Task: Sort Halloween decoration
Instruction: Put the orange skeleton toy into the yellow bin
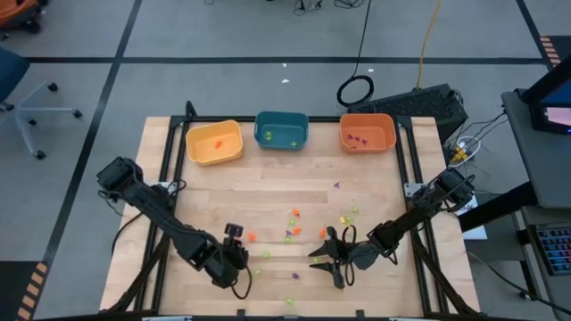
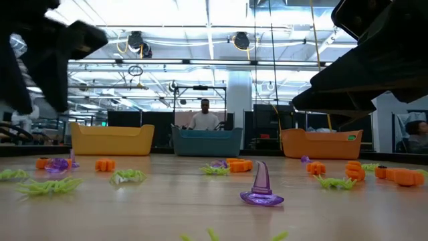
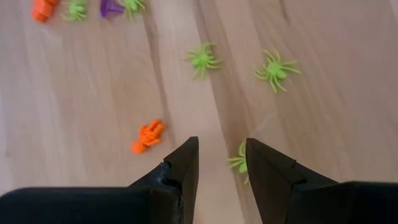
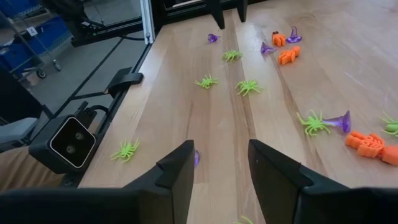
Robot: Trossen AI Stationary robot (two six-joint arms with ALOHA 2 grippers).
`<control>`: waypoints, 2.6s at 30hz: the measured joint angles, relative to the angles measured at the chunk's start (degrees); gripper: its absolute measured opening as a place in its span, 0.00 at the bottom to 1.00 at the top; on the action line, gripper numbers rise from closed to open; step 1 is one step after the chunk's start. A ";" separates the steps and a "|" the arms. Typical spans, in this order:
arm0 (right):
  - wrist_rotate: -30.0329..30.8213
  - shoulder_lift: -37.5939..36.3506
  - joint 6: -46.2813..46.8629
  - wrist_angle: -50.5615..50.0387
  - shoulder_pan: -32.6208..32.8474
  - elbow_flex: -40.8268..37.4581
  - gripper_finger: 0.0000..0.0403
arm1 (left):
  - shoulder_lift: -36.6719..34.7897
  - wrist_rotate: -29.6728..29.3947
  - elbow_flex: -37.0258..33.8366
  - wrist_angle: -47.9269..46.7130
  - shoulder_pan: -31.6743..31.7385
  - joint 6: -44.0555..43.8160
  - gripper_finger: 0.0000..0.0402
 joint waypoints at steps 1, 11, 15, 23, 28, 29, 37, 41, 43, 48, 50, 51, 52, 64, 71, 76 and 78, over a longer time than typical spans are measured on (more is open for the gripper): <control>0.00 0.00 0.18 0.01 0.00 0.00 0.34 | 0.00 0.03 -1.20 1.72 -0.14 -0.36 0.32; -0.02 0.00 0.35 -0.16 -0.02 0.00 0.34 | -1.72 -2.79 -9.39 7.88 -0.99 -10.61 0.32; -0.02 0.00 0.35 -0.21 -0.04 0.00 0.34 | -3.78 -4.69 -9.65 5.72 -2.22 -15.23 0.32; -0.02 0.00 0.35 -0.27 -0.04 0.00 0.34 | -5.33 -11.69 -10.14 -1.91 -4.82 -23.81 0.32; -0.02 -0.01 0.49 -0.27 0.19 0.00 0.34 | -5.33 -11.97 -13.58 1.49 -5.06 -26.14 0.32; -0.02 0.00 0.34 -0.26 0.20 0.00 0.34 | -5.33 -11.90 -14.65 3.08 -5.09 -26.17 0.32; -0.02 0.00 0.18 -0.25 0.22 0.00 0.34 | -5.33 -9.70 -19.07 7.20 -5.17 -29.40 0.32; -0.02 0.00 0.11 -0.25 0.22 0.00 0.34 | -5.33 -9.84 -19.07 6.71 -5.16 -28.96 0.32; -0.02 0.00 0.11 -0.27 0.22 0.00 0.34 | -5.33 -10.35 -19.07 6.33 -5.06 -27.90 0.32; -0.02 -0.01 0.11 -0.25 0.22 0.00 0.34 | -5.33 -9.21 -19.07 6.32 -3.69 -24.71 0.32; -0.01 -0.01 0.13 -0.25 0.22 0.00 0.34 | -5.33 -8.72 -19.07 6.52 -3.03 -23.47 0.32; -0.02 -0.01 0.11 -0.25 0.22 0.00 0.34 | -5.33 -8.41 -19.07 6.79 -2.51 -23.27 0.32; -0.02 0.00 0.11 -0.25 0.22 0.00 0.34 | -5.33 -7.99 -19.05 6.96 -1.89 -22.86 0.32; 0.00 -0.01 0.11 -0.23 0.22 0.00 0.34 | -5.57 1.55 -18.88 8.38 5.32 -18.47 0.32; 0.00 -0.01 0.11 -0.23 0.22 0.00 0.34 | -5.57 2.98 -18.85 8.28 6.30 -18.58 0.26; 0.00 0.00 0.11 -0.23 0.22 0.00 0.34 | -5.51 3.08 -18.81 7.65 6.29 -18.56 0.15; 0.00 -0.01 0.11 -0.23 0.22 0.00 0.34 | -5.51 2.95 -18.83 7.46 6.30 -18.54 0.10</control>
